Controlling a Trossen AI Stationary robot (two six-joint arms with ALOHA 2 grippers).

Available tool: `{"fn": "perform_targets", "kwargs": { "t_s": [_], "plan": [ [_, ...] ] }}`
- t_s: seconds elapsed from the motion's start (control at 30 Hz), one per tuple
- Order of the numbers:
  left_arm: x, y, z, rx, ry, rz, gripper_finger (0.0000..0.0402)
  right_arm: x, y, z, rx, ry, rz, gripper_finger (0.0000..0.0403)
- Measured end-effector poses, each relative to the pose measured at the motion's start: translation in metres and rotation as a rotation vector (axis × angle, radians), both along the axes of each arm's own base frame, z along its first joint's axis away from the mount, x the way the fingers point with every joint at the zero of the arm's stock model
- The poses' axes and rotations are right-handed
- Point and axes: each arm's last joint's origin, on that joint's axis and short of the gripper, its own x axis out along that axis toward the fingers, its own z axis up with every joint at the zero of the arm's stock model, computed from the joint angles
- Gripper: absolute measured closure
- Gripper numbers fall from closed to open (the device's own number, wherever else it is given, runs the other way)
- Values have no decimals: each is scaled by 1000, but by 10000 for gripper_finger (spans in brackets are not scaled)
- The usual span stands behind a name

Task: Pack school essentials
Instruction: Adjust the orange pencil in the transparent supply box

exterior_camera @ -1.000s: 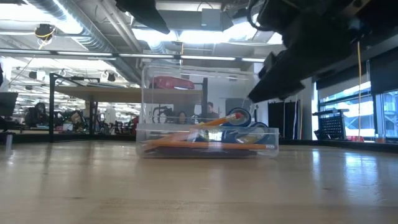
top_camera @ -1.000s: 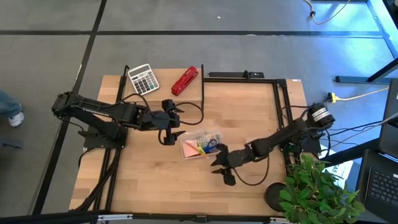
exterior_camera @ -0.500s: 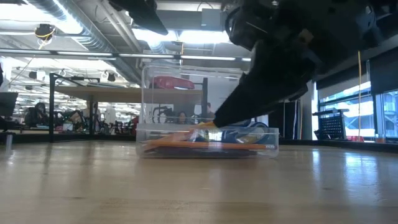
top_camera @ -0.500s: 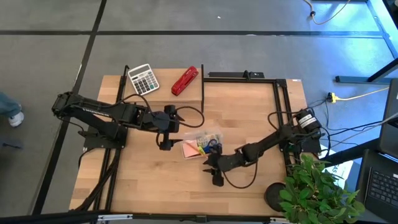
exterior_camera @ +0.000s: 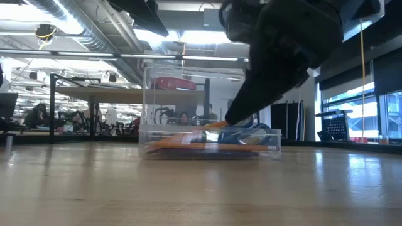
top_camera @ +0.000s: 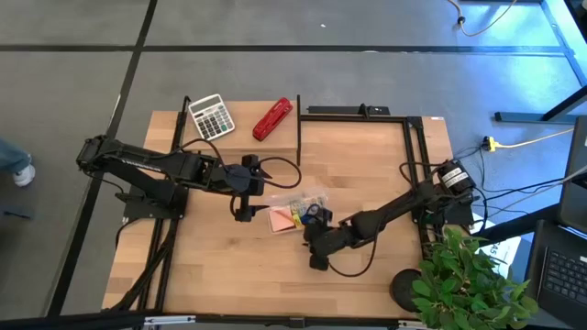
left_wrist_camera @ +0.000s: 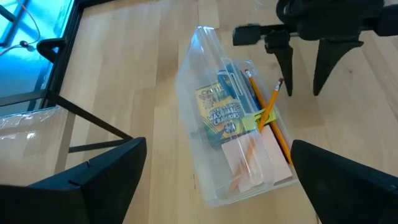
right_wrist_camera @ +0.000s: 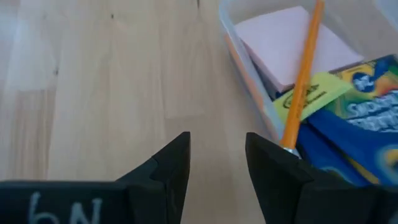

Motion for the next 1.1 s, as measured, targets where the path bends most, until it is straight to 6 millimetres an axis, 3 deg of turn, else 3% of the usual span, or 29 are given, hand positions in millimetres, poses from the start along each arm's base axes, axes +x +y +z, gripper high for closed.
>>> {"fn": "perform_targets", "kwargs": {
  "t_s": [0.27, 0.6, 0.9, 1.1],
  "plan": [
    [0, 0, 0, 0, 0, 0, 8, 0, -3, 9, -100, 68, -49, 247],
    [0, 0, 0, 0, 0, 0, 8, 0, -5, 9, -36, 69, -128, 247],
    [0, 0, 0, 0, 0, 0, 8, -15, -11, 29, -45, 113, -148, 247],
    [0, 0, 0, 0, -1, 0, 8, -16, -11, 30, -45, 118, -148, 247]
  ]
}}
